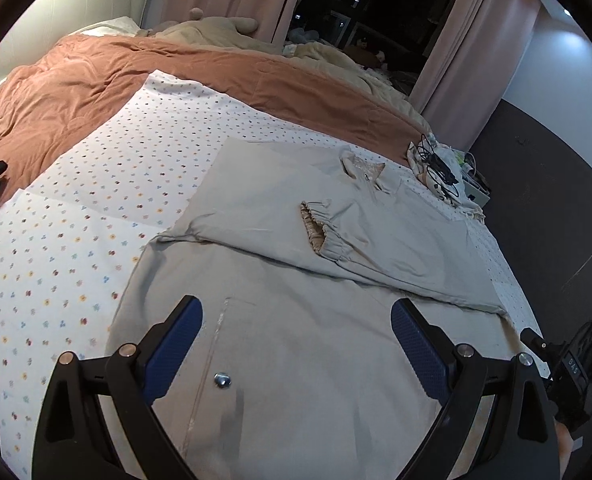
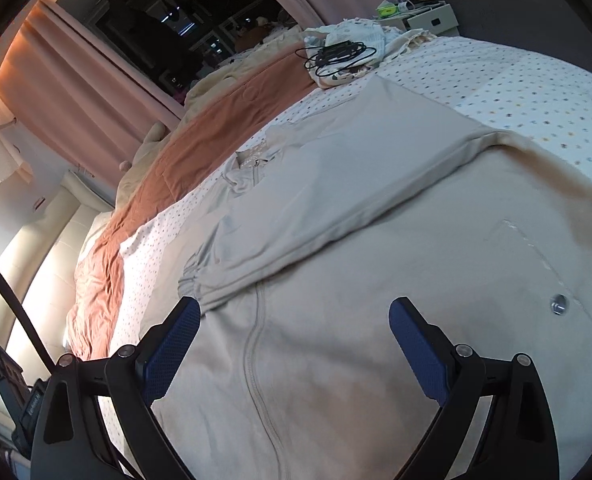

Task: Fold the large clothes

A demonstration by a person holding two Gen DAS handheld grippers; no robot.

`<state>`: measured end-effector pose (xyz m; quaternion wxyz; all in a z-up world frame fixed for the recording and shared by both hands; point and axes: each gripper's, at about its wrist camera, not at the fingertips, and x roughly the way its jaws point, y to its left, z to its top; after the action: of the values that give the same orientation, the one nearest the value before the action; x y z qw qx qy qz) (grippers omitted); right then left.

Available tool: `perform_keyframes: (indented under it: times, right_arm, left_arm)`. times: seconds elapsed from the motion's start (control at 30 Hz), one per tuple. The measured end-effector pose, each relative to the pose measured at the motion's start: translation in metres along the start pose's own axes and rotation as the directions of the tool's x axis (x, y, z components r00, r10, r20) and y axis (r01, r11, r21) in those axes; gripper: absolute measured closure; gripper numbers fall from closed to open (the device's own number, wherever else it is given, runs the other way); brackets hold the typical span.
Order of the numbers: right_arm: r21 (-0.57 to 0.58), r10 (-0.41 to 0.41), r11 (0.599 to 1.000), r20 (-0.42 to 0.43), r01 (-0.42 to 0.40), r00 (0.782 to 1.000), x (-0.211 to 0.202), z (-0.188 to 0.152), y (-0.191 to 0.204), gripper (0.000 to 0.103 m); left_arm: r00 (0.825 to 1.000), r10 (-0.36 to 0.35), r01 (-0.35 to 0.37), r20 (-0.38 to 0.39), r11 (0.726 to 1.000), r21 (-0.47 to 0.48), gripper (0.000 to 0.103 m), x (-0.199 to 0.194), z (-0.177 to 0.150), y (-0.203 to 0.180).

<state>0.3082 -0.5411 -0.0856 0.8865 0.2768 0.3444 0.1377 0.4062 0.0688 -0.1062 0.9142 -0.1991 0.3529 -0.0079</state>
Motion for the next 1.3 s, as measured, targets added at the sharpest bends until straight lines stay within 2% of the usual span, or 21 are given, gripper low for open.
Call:
perform_keyframes:
  times: [0.13,0.33,0.53,0.8,0.9,0.97,1.07,1.17,1.3]
  right_arm:
    - [-0.041,-0.019,0.999,-0.004,0.019,1.0,-0.042,-0.009,-0.014,0.008]
    - [-0.06,-0.064,0.996,0.028,0.066,0.998,-0.112,-0.011,-0.048,0.008]
    - [-0.035,-0.127,0.991,0.036,0.128,0.991,-0.162,-0.033,-0.087,0.008]
    - [0.025,-0.109,0.994,0.009,0.109,0.994,-0.209,-0.07,-0.127,0.008]
    - [0.044,-0.087,0.995,0.003,0.087,0.996,-0.22,-0.076,-0.139,0.014]
    - [0.061,-0.062,0.996,-0.003,0.062,0.998,-0.225,-0.08,-0.145,0.025]
    - [0.09,-0.038,0.995,-0.013,0.039,0.999,-0.227,-0.089,-0.153,0.033]
    - [0.144,-0.001,0.99,-0.031,0.006,1.0,-0.224,-0.092,-0.163,0.043]
    - [0.174,0.02,0.985,-0.023,-0.016,1.0,-0.223,-0.094,-0.168,0.044]
  left_arm:
    - [1.0,-0.028,0.028,-0.013,1.0,-0.008,0.008,-0.029,-0.012,0.014]
    - [1.0,-0.02,0.019,-0.008,1.0,-0.022,0.009,-0.068,-0.039,0.034]
    - [0.999,-0.022,0.02,-0.024,0.998,-0.066,0.02,-0.094,-0.067,0.058]
    - [0.998,-0.044,0.039,-0.037,0.993,-0.107,0.028,-0.121,-0.103,0.081]
    - [0.997,-0.058,0.051,-0.048,0.99,-0.134,0.033,-0.125,-0.117,0.09]
    - [0.996,-0.07,0.06,-0.059,0.986,-0.158,0.037,-0.125,-0.126,0.096]
    - [0.994,-0.084,0.069,-0.069,0.977,-0.201,0.043,-0.125,-0.139,0.106]
    - [0.992,-0.103,0.082,-0.074,0.966,-0.245,0.044,-0.123,-0.148,0.115]
    - [0.988,-0.124,0.094,-0.095,0.959,-0.266,0.044,-0.112,-0.152,0.12]
